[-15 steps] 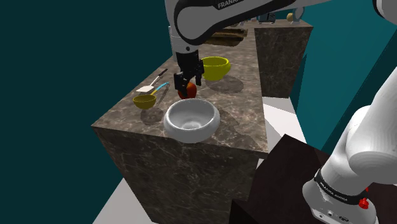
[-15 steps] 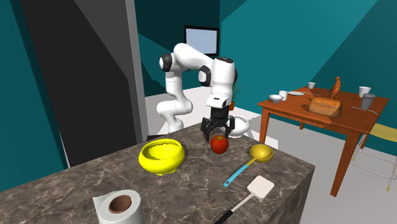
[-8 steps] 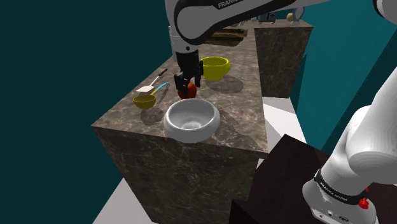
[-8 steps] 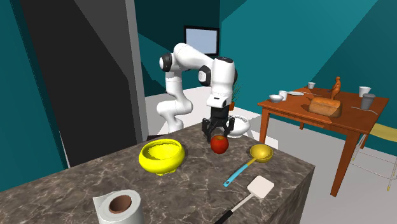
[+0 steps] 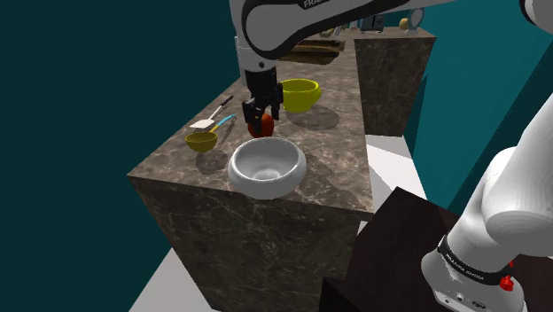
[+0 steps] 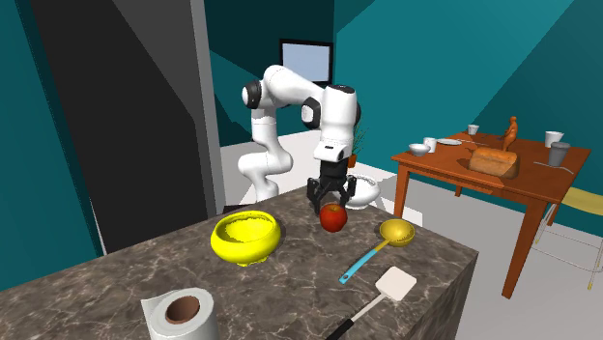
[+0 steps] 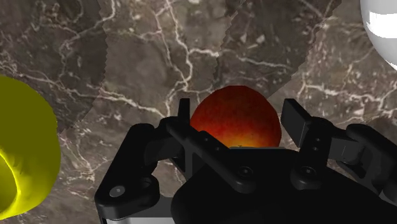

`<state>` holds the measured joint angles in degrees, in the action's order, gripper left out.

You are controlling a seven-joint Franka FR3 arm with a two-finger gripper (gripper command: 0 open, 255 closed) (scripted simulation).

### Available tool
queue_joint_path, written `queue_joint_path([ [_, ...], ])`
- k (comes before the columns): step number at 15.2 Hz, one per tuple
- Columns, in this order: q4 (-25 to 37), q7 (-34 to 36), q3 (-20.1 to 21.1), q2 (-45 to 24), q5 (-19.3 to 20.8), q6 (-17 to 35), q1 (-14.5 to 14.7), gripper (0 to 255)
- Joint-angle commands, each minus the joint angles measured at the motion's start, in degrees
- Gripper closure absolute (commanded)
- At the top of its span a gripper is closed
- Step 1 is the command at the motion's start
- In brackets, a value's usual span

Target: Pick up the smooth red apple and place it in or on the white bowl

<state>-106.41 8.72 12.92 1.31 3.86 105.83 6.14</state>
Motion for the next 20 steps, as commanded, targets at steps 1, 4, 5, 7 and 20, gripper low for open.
queue_joint_path([
  [1,1.4,-0.1,0.0,0.0,0.0,-1.4,0.0,255],
  [4,3.7,-0.2,0.0,0.0,-0.1,-3.7,0.0,255],
  [5,4.5,-0.3,0.0,0.0,-0.1,-4.5,0.0,255],
  [7,6.1,-0.4,0.0,-0.1,-0.1,-6.0,0.0,255],
  [20,18.5,-0.7,0.2,-2.0,0.3,-16.6,0.2,255],
])
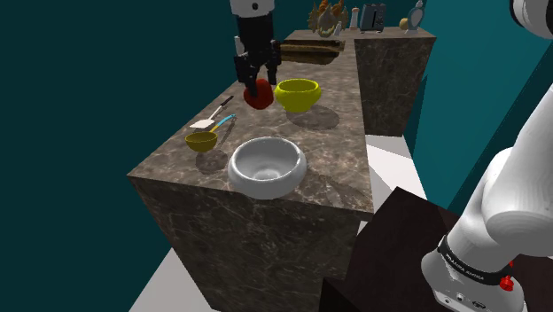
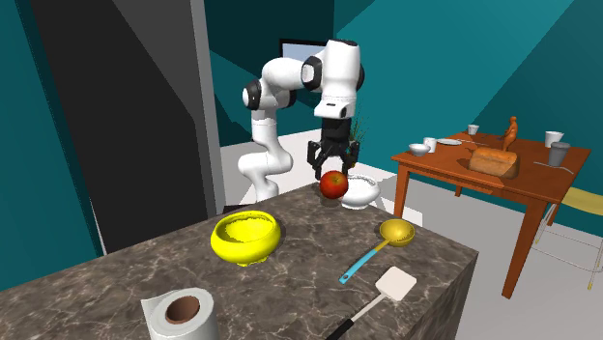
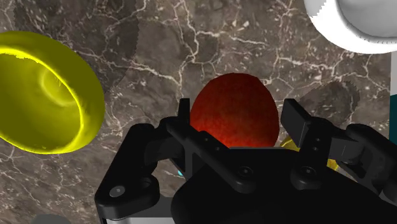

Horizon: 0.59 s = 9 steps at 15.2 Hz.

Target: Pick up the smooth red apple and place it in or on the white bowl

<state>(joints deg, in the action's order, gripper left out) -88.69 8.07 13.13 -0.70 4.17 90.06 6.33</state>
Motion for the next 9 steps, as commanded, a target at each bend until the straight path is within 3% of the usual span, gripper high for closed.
queue_joint_path([
  [1,1.9,0.0,0.0,-0.2,0.1,-1.7,0.0,255],
  [9,11.9,0.0,0.3,-3.1,0.8,-8.9,0.4,255],
])
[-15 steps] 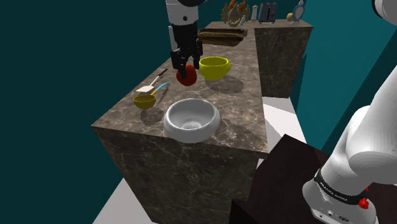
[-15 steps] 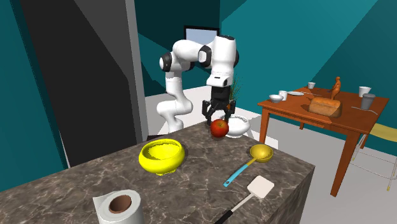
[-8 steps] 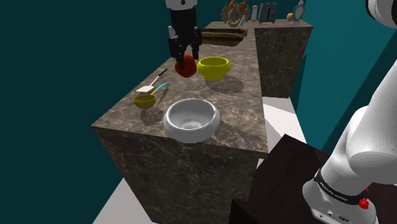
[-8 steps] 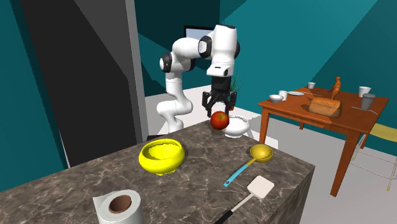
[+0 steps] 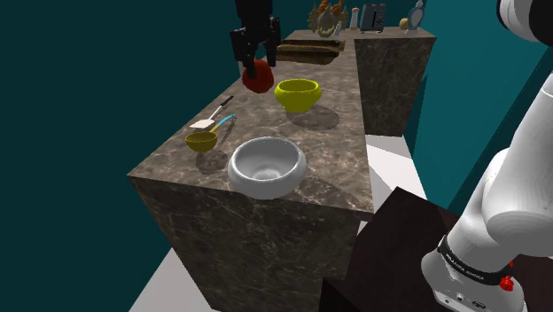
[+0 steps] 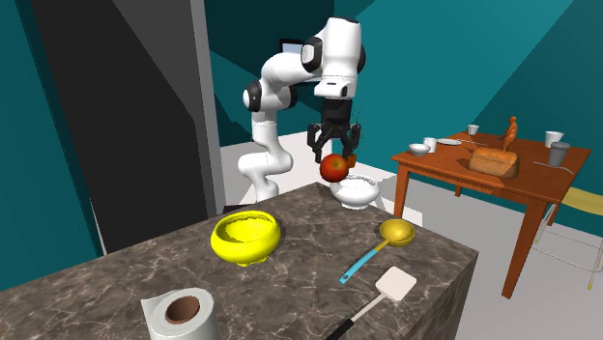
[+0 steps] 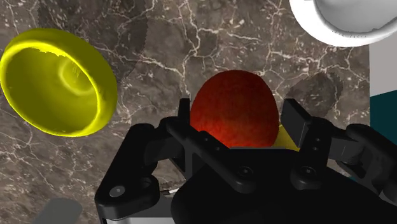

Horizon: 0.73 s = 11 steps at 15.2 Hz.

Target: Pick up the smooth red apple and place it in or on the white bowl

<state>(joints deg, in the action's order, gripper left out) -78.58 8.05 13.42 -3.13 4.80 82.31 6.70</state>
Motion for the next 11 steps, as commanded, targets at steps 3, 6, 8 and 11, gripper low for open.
queue_joint_path([
  [3,2.3,1.0,0.5,0.0,0.1,-2.4,0.6,255],
  [6,-1.8,4.0,1.9,3.8,-0.9,-2.3,2.1,255],
  [8,-3.9,6.1,2.9,6.0,-1.5,-2.4,3.1,255],
  [11,-6.5,9.4,4.6,8.9,-2.5,-2.7,4.6,255],
])
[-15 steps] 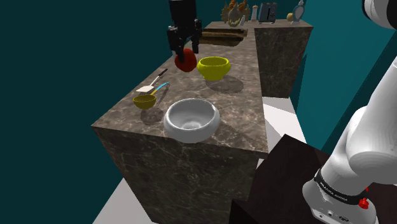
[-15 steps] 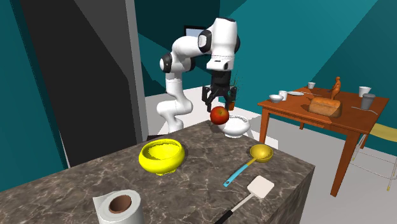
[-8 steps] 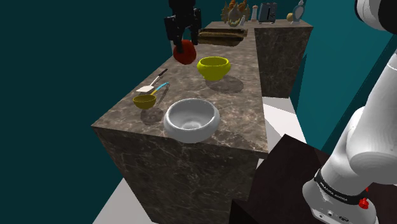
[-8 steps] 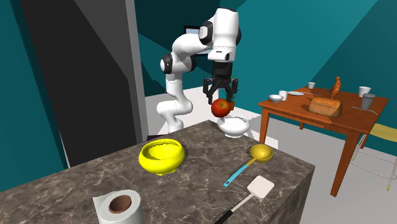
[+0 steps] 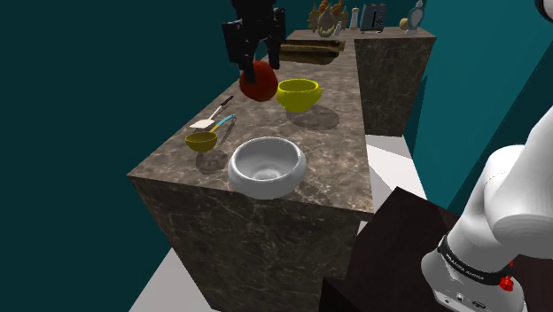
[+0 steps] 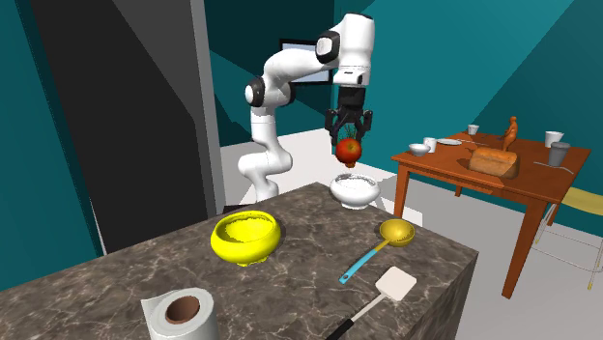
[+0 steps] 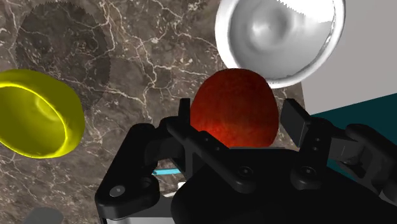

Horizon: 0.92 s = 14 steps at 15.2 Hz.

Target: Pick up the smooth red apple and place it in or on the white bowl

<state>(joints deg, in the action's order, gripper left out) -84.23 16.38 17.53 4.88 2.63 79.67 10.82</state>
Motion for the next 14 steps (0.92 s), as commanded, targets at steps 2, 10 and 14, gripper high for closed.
queue_joint_path([
  [2,-2.1,3.4,1.7,2.5,-1.0,-0.5,1.5,255],
  [10,-8.6,7.6,4.0,6.5,-2.7,2.1,3.5,255],
  [14,-13.1,7.4,3.8,7.9,-3.2,5.4,3.5,255],
])
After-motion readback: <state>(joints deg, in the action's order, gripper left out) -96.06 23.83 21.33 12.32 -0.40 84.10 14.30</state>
